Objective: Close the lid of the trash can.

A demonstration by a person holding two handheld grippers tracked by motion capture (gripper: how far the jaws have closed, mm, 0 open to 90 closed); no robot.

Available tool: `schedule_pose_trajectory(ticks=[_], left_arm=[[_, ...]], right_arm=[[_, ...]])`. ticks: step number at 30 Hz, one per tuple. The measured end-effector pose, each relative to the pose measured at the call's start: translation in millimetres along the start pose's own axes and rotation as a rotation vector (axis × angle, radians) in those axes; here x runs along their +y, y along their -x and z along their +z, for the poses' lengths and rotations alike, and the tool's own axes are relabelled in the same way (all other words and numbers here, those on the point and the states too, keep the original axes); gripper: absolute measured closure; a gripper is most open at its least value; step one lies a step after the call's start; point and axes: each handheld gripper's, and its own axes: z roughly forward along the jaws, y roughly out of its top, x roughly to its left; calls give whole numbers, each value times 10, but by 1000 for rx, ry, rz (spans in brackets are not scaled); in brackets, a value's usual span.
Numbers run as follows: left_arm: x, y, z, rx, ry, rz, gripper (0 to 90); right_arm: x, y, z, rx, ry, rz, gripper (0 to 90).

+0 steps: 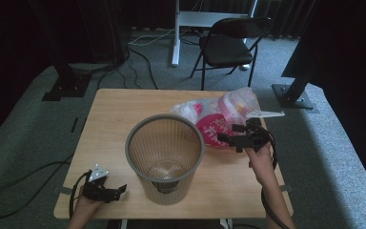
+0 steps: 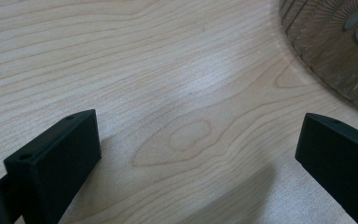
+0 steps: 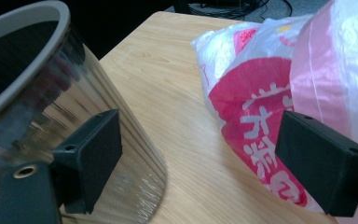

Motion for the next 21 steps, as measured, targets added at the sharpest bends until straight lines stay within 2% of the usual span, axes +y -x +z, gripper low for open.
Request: schedule_pose_trajectory(ticks=[9, 21], left_arm=[[-2, -1, -1, -1, 4, -6, 0], [-1, -1, 0, -1, 3, -5, 0]], right_arm=[[-200, 24, -11, -24, 4, 7, 140], [-522, 136, -17, -39, -8, 52, 140]])
